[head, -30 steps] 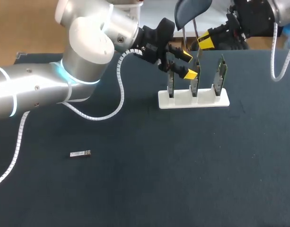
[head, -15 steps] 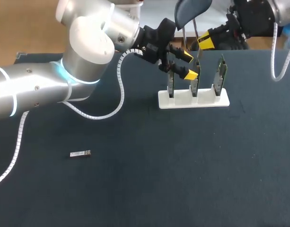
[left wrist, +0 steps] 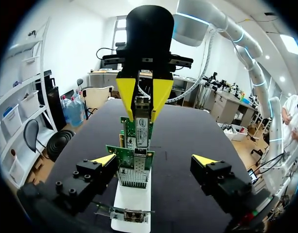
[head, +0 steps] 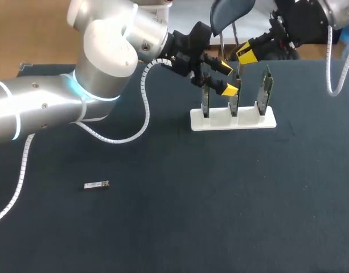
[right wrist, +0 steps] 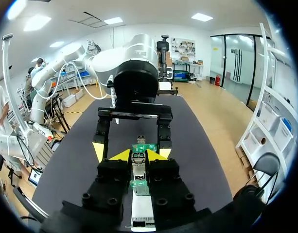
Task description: Pick up the optical module with the left hand, and insert it into the network port with the right hand.
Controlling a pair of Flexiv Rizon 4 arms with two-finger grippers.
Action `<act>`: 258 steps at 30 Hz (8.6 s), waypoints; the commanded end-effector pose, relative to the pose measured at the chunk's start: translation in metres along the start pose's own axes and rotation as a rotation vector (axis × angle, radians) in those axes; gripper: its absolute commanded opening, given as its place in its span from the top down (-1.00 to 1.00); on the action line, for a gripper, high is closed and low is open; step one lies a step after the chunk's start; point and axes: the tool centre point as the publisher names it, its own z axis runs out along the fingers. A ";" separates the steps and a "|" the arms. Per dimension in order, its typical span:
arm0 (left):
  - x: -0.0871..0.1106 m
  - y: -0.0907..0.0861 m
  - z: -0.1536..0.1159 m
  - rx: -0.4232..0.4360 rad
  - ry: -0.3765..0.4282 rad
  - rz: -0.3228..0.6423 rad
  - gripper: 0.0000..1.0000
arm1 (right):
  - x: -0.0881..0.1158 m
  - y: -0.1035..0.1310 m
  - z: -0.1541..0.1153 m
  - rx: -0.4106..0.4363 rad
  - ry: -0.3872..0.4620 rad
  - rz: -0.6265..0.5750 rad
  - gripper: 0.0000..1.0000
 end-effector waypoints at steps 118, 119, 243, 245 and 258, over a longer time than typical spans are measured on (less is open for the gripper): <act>-0.001 0.002 0.000 0.004 0.004 -0.001 -1.00 | 0.015 -0.007 0.016 0.004 -0.005 0.070 1.00; -0.001 0.002 0.000 0.004 0.004 -0.001 -1.00 | 0.016 -0.007 0.017 0.003 -0.002 0.072 1.00; -0.002 0.003 -0.002 0.002 -0.007 0.000 -1.00 | 0.074 0.012 -0.073 -0.055 0.006 0.068 -1.00; -0.004 0.004 -0.005 -0.004 -0.012 0.004 -1.00 | 0.074 0.012 -0.073 -0.055 0.006 0.068 -1.00; -0.045 0.001 -0.059 -0.107 -0.085 0.121 -1.00 | 0.074 0.012 -0.073 -0.055 0.006 0.068 -1.00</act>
